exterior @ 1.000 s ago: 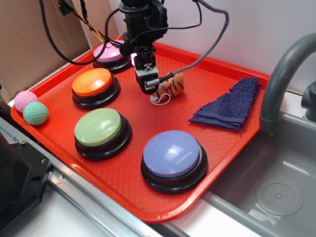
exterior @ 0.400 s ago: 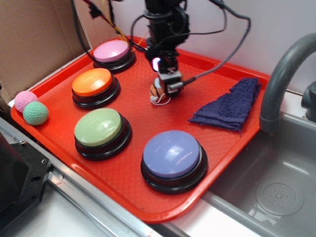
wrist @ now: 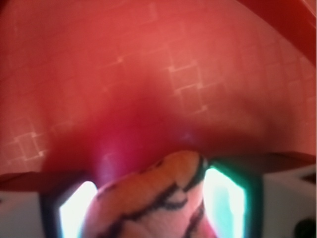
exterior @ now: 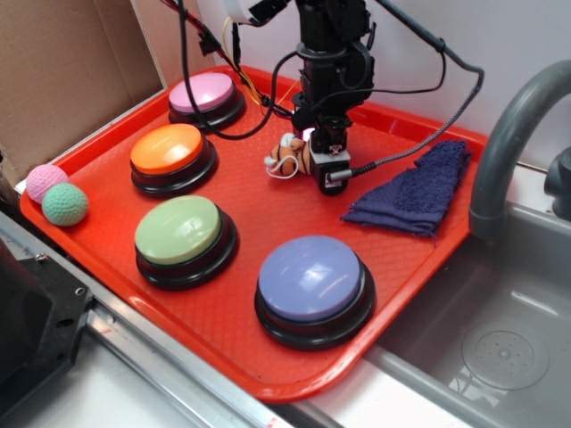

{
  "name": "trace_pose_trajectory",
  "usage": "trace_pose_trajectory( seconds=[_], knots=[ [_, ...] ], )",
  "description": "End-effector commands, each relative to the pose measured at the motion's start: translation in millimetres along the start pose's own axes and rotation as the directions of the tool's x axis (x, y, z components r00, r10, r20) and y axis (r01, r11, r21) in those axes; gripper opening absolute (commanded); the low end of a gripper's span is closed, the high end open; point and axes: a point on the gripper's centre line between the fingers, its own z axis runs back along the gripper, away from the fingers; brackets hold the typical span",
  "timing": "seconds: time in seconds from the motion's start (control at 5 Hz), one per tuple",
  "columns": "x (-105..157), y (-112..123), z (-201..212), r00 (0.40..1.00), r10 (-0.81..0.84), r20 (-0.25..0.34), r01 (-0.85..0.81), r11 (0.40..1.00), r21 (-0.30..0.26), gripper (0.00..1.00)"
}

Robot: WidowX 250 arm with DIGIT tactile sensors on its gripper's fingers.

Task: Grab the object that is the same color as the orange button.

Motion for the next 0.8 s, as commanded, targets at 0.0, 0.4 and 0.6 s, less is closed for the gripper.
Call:
trace_pose_trajectory(
  seconds=[0.0, 0.4, 0.6],
  knots=[
    [-29.7, -16.4, 51.9, 0.999, 0.041, 0.034, -0.041, 0.999, -0.014, 0.0],
    [-103.0, -37.1, 137.6, 0.861, 0.509, -0.001, -0.509, 0.861, 0.011, 0.0],
    [-130.6, -40.2, 183.5, 0.838, 0.543, 0.051, -0.543, 0.839, 0.003, 0.0]
  ],
)
